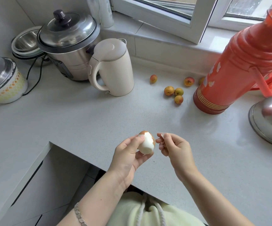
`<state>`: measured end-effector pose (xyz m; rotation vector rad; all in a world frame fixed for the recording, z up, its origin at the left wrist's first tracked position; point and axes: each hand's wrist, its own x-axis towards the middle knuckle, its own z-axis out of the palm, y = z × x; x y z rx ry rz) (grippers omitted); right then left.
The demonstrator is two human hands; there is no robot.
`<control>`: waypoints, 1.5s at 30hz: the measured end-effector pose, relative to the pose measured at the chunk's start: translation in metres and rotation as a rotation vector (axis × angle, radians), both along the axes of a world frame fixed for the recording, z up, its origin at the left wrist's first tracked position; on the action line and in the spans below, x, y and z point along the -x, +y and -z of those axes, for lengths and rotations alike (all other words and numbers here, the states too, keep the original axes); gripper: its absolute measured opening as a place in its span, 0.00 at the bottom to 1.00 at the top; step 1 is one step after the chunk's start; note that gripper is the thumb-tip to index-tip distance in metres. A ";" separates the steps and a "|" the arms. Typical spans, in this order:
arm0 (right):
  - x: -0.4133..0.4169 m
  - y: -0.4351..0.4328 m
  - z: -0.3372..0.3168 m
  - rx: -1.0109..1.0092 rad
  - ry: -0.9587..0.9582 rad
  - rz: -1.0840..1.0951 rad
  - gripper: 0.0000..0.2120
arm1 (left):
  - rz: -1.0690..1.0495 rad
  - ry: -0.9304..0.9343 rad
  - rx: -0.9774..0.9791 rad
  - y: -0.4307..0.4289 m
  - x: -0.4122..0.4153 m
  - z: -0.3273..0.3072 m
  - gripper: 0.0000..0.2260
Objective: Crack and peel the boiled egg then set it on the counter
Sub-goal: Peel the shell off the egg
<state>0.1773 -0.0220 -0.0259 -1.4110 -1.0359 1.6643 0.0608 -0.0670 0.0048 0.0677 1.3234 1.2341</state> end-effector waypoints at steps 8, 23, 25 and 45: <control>-0.003 -0.002 -0.007 0.163 0.104 -0.050 0.13 | 0.015 0.061 0.001 -0.001 -0.001 0.004 0.14; 0.003 -0.008 0.001 -0.290 -0.329 -0.156 0.11 | -0.007 0.225 0.049 0.000 -0.010 0.003 0.04; 0.003 -0.008 0.002 -0.337 -0.378 -0.164 0.08 | 0.001 0.235 0.049 0.001 -0.010 0.003 0.04; -0.009 0.005 -0.008 0.399 0.492 0.103 0.13 | 0.035 -0.252 -0.021 0.001 0.004 0.008 0.12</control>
